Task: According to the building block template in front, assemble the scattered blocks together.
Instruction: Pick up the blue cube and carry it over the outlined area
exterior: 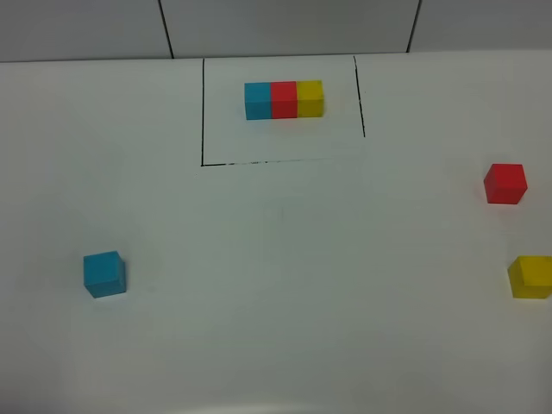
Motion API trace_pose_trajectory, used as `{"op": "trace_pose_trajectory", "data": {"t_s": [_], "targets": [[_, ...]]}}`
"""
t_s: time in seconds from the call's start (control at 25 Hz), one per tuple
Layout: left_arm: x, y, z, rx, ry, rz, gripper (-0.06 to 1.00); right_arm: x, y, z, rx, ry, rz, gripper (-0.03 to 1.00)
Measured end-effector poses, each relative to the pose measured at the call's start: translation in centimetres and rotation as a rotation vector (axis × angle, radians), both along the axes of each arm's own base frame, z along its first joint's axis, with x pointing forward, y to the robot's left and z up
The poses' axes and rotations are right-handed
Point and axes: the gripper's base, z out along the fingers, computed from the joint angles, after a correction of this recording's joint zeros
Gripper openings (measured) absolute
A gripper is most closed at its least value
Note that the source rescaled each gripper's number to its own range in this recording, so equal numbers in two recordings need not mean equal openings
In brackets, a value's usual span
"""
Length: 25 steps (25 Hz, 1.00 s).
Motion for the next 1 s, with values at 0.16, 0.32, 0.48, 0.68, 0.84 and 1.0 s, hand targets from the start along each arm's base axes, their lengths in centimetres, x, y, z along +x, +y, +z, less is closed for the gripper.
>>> {"op": "trace_pose_trajectory", "data": {"t_s": [0.16,0.32,0.48,0.68,0.84,1.0], "targets": [[0.0,0.0,0.0,0.000,0.000,0.000,0.75,0.0,0.0,0.0,0.000,0.000,0.000,0.99],[0.0,0.0,0.0,0.000,0.000,0.000,0.75,0.0,0.0,0.0,0.000,0.000,0.000,0.99],[0.5,0.0,0.2,-0.001,0.018,0.003,0.75,0.0,0.0,0.0,0.000,0.000,0.000,0.99],[3.7,-0.1,1.5,-0.005,0.061,0.018,0.89,0.0,0.0,0.0,0.000,0.000,0.000,0.99],[7.8,-0.4,1.8,-0.005,0.202,0.027,0.98,0.0,0.0,0.0,0.000,0.000,0.000,0.99],[12.4,-0.8,1.7,-0.008,0.387,0.027,0.98,0.0,0.0,0.0,0.000,0.000,0.000,0.99]]}}
